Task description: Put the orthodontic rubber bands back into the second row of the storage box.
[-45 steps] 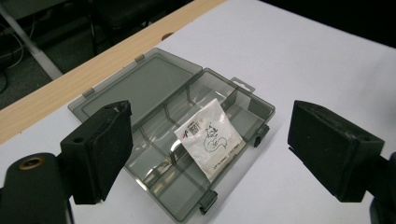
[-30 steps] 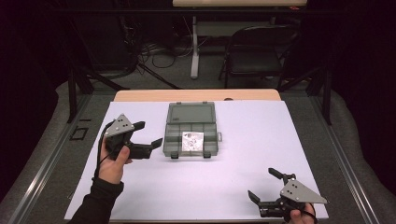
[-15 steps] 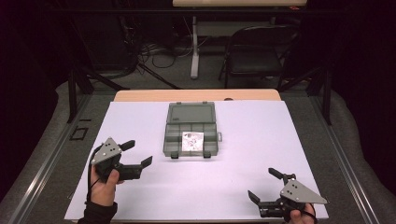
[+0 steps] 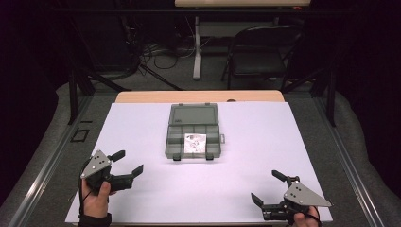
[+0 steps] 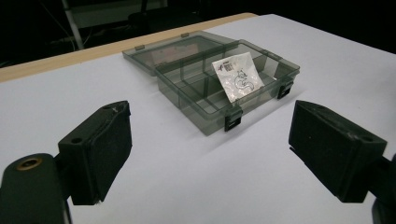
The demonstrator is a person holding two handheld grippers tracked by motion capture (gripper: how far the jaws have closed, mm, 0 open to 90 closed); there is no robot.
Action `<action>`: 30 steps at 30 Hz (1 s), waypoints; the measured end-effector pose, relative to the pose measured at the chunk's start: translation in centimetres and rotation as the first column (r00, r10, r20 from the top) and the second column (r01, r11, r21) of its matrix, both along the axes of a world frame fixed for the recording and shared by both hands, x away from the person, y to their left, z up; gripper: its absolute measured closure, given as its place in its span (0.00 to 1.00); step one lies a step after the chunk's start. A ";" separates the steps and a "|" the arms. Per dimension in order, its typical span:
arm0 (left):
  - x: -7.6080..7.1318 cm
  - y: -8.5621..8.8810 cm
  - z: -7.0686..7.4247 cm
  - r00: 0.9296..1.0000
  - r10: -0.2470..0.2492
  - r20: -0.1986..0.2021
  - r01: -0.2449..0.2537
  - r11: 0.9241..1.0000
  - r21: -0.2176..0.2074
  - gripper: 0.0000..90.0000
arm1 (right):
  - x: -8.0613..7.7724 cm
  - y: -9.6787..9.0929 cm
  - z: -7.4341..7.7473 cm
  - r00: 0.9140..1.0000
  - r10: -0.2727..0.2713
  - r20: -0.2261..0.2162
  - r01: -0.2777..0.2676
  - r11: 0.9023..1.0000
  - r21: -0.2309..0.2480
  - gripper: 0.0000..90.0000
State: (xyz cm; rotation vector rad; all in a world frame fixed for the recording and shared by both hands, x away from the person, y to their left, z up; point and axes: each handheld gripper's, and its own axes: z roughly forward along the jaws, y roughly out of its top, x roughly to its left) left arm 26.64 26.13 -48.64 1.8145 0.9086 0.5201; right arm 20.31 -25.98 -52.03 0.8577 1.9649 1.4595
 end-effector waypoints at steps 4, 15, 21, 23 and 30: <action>-0.1 0.6 -0.5 1.000 0.016 -0.010 -0.016 1.000 -0.010 0.15 | 0.0 0.0 0.0 1.000 -0.002 0.005 0.002 1.000 0.004 0.01; 0.3 2.3 -1.7 0.997 0.067 -0.037 -0.068 0.997 -0.038 0.15 | 0.0 0.1 0.0 1.000 -0.001 0.005 0.001 1.000 0.006 0.01; 0.4 2.2 -2.1 0.997 0.062 -0.037 -0.063 0.997 -0.036 0.15 | 0.0 0.1 0.0 1.000 0.001 0.004 -0.001 1.000 0.006 0.01; 0.5 2.1 -2.2 0.997 0.062 -0.038 -0.063 0.997 -0.037 0.15 | 0.0 0.1 0.0 1.000 0.001 0.004 -0.001 1.000 0.006 0.01; 0.7 1.5 -2.4 0.999 0.039 -0.037 -0.040 0.999 -0.034 0.15 | 0.0 0.1 0.0 1.000 0.004 0.006 -0.004 1.000 0.002 0.01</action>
